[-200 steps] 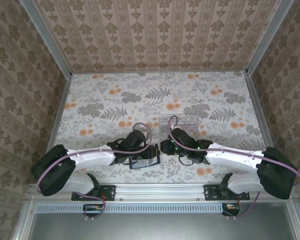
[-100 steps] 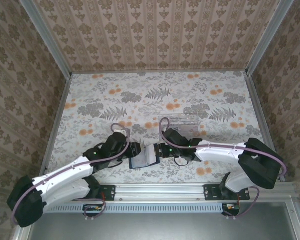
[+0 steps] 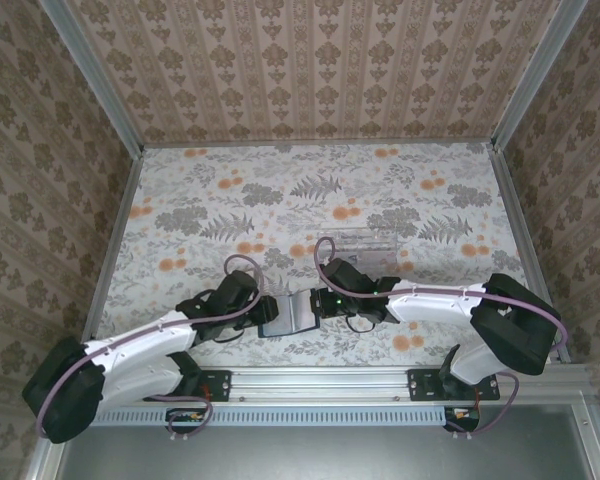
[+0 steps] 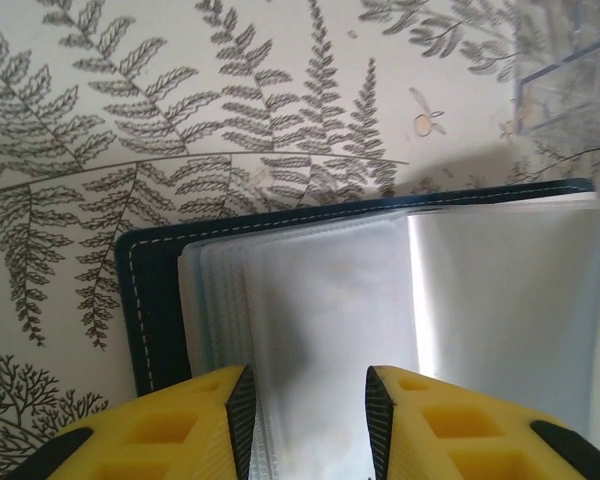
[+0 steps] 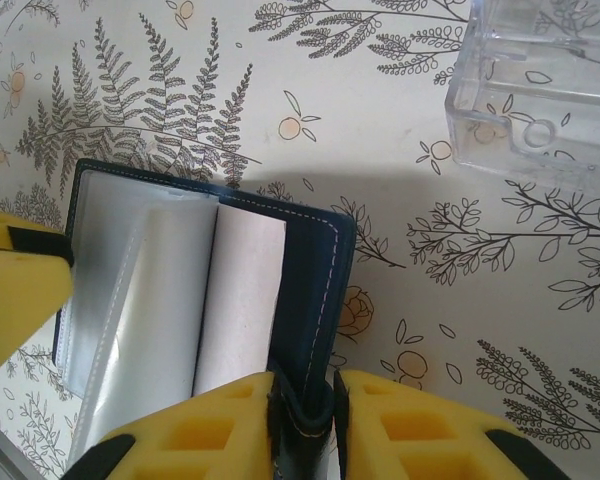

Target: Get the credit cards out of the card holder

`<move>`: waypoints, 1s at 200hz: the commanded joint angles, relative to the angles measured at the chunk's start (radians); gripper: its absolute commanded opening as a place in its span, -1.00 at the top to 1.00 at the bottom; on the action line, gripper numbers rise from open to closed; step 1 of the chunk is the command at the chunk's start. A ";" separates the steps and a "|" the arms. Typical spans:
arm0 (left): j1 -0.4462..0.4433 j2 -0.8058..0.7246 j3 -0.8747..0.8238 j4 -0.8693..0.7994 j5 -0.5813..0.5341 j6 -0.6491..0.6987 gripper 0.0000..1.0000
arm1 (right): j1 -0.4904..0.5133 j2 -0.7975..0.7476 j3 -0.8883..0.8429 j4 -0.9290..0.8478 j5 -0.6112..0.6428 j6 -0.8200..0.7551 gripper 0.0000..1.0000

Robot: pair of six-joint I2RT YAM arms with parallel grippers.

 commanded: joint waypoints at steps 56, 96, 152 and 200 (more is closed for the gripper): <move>0.002 0.044 0.001 0.083 0.050 -0.011 0.26 | 0.008 0.014 0.016 0.011 -0.013 0.005 0.50; -0.011 0.037 0.005 0.133 0.070 -0.005 0.23 | 0.009 0.018 0.013 0.016 -0.012 0.009 0.50; -0.039 0.064 0.026 0.169 0.080 0.006 0.09 | 0.010 0.011 0.008 0.014 -0.007 0.011 0.49; -0.054 0.104 0.044 0.191 0.089 0.016 -0.52 | 0.010 -0.005 0.003 0.005 0.008 0.012 0.43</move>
